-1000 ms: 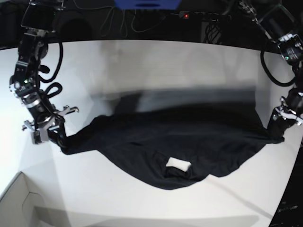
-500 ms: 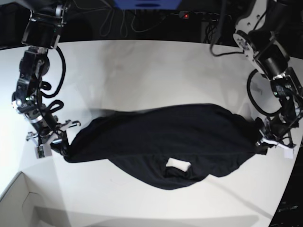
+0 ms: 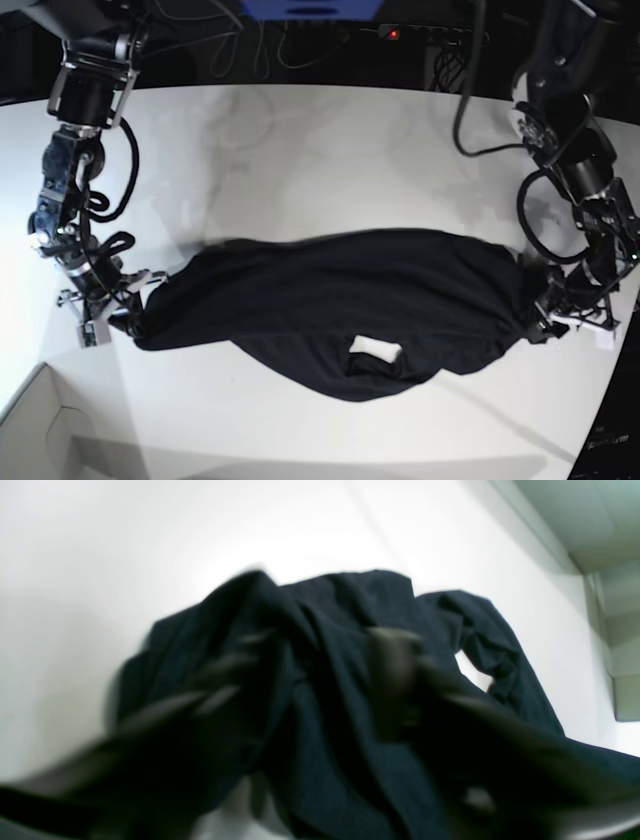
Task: Layout the t-shirt on the table in an organized manner, then fold the t-shirt properly
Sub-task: 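Lift the shirt with both grippers and stretch it between them, then hold the black t-shirt taut between both grippers above the table, then swing the held shirt with the right gripper and lay it down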
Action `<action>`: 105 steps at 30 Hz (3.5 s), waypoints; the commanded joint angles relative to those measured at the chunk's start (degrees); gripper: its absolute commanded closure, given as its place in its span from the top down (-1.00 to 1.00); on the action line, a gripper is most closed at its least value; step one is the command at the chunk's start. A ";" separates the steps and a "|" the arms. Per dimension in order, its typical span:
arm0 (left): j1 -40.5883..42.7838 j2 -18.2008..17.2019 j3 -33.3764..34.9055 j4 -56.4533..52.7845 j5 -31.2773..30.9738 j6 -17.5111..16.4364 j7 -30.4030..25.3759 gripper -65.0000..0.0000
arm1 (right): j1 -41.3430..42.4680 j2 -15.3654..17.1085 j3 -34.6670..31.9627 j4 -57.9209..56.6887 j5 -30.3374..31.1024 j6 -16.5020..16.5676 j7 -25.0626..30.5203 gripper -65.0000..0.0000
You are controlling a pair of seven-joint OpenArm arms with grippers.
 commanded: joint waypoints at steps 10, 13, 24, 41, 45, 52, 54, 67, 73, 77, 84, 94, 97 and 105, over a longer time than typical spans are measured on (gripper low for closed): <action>14.83 0.55 -0.40 18.73 -7.99 -0.30 -1.87 0.59 | 0.79 -0.43 0.08 1.09 0.93 -0.24 1.78 -1.00; 18.87 0.37 -0.40 20.14 -11.24 -0.30 -1.96 0.59 | 0.70 -0.52 0.08 1.00 1.02 -0.24 1.78 -1.00; 18.61 2.30 0.04 18.38 -7.64 -0.21 -6.97 0.59 | 0.35 -2.01 0.08 1.00 1.02 -0.24 1.86 -1.00; 14.22 1.42 -0.40 7.83 -8.17 -0.21 -10.84 0.59 | -1.23 -1.66 0.34 0.92 1.02 -0.24 1.95 -1.00; 14.22 1.42 -0.40 7.83 -8.17 -0.30 -10.93 0.47 | -1.23 -1.66 0.34 0.92 1.02 -0.24 1.95 -1.00; 14.13 1.25 -0.40 7.83 -8.17 -0.39 -11.10 -0.57 | -1.23 -1.66 0.34 0.92 1.02 -0.24 1.95 -1.00; 14.13 1.16 -0.40 7.83 -8.17 -0.39 -11.10 -0.85 | -1.23 -1.66 0.34 0.92 1.02 -0.24 1.95 -1.00; 23.62 0.11 -5.41 25.85 -23.02 -0.48 -2.93 -1.00 | -1.23 2.03 0.52 -3.48 1.02 -0.24 2.04 -1.00; 29.69 0.02 -15.08 35.17 -30.15 -0.39 3.67 -1.00 | -1.85 3.17 1.66 -0.67 1.11 -0.24 1.95 -1.00; 32.59 0.02 -20.79 38.51 -32.17 -0.57 6.65 -1.00 | -2.90 3.26 2.89 5.22 1.20 -0.24 1.69 -1.00; 37.69 0.37 -26.33 38.77 -32.26 -0.83 8.50 -1.00 | -7.30 3.52 2.54 16.30 1.20 -0.24 1.51 -1.00; 41.03 3.01 -26.60 38.86 -32.08 -0.92 8.50 -1.00 | -7.74 3.26 2.98 20.35 1.29 -0.24 1.60 -1.00; 41.47 2.83 -26.68 39.39 -32.17 -0.92 8.41 -1.00 | -7.47 3.26 2.89 23.07 1.29 -0.24 1.51 -1.00; 38.13 0.37 -26.68 39.48 -32.17 -0.92 8.32 -1.00 | -1.58 2.29 -0.71 25.44 1.20 -0.24 1.42 -1.00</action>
